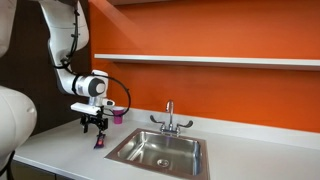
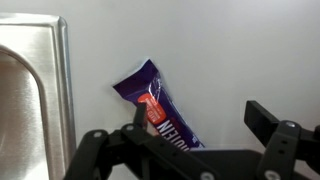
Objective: Place the protein bar in the sink
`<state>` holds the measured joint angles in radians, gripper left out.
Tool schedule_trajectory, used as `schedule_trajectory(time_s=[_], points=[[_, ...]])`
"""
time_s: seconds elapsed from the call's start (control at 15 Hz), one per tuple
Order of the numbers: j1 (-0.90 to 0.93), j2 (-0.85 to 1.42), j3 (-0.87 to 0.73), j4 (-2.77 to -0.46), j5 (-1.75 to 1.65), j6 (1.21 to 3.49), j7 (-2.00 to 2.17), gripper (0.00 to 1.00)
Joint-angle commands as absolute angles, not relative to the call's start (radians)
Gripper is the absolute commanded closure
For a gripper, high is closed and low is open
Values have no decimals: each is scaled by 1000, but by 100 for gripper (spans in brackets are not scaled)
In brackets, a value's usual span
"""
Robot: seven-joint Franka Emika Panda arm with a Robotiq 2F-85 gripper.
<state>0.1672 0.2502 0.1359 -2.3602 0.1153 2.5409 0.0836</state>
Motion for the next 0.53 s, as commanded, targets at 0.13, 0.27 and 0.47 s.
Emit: schedule_trajectory(time_s=[0.13,0.27,0.47], points=[[160,269,131,-2332,88,2542,74,0],[154,270,137,-2326,103,2533,57,0],[130,277,154,-2311,142,2497,-22,0]])
